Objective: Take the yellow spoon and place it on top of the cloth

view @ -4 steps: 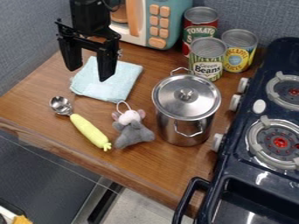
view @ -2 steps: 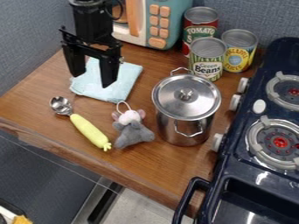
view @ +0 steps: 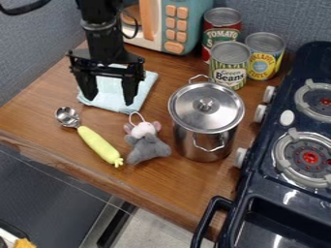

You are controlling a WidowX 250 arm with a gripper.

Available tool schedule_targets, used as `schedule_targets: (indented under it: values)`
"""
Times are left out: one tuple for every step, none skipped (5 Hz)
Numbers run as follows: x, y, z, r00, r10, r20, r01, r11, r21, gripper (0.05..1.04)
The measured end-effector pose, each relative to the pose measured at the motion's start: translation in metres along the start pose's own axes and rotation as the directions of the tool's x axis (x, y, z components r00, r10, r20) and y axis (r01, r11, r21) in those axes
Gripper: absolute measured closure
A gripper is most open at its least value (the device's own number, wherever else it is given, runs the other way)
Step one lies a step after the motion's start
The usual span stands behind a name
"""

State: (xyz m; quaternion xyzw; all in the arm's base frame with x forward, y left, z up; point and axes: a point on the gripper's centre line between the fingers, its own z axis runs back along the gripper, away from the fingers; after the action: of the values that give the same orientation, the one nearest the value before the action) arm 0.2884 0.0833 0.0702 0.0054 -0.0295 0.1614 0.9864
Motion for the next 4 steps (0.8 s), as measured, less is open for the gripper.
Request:
schedule_targets:
  values:
    - [-0.005, 0.011, -0.023, 0.965, 0.254, -0.066, -0.253, 0.967, 0.021, 0.083]
    - [-0.011, 0.017, -0.039, 0.865, 0.488, -0.115, -0.477, 0.872, 0.112, 0.083]
    - [-0.013, 0.017, -0.043, 0.766, 0.637, -0.082, -0.620, 0.767, 0.165, 0.083]
    - [-0.018, 0.017, -0.046, 0.704, 0.707, -0.064, -0.687, 0.702, 0.189, 0.083]
